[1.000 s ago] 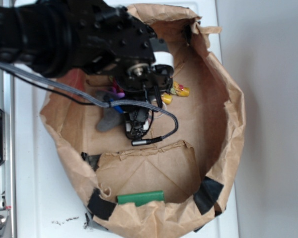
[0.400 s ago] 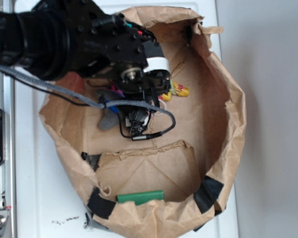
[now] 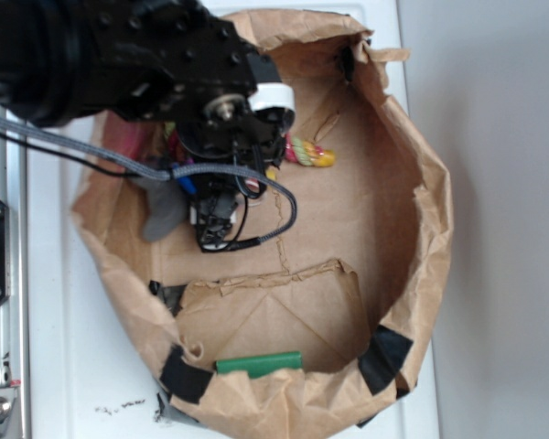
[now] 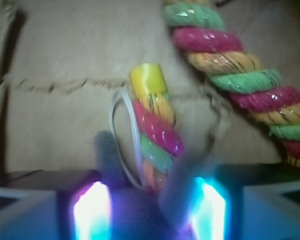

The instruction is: Grab the gray animal.

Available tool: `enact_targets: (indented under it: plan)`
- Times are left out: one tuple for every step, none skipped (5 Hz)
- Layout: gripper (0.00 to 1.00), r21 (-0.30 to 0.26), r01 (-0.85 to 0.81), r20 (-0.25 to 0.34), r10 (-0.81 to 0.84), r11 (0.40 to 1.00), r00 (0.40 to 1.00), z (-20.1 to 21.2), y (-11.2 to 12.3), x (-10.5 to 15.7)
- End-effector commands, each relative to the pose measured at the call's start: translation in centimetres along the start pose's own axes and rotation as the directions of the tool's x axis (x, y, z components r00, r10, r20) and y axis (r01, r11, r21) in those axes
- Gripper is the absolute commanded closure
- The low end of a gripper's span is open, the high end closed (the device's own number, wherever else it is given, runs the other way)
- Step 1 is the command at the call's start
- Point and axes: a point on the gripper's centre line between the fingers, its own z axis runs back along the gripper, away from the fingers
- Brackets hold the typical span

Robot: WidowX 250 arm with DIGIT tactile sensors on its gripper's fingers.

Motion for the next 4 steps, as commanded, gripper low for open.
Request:
enact_targets:
  plan:
    - [1.00, -0.020, 0.002, 0.065, -0.001, 1.000, 0.998, 4.1, 1.5, -0.2]
    - [1.00, -0.030, 0.005, 0.058, -0.003, 1.000, 0.998, 4.6, 1.6, -0.2]
    - [1.00, -0.050, 0.000, 0.050, 0.003, 0.999, 0.999, 5.3, 1.7, -0.1]
    - [0.50, -0.036, 0.015, 0.038, -0.013, 0.999, 0.999, 4.9, 1.6, -0.3]
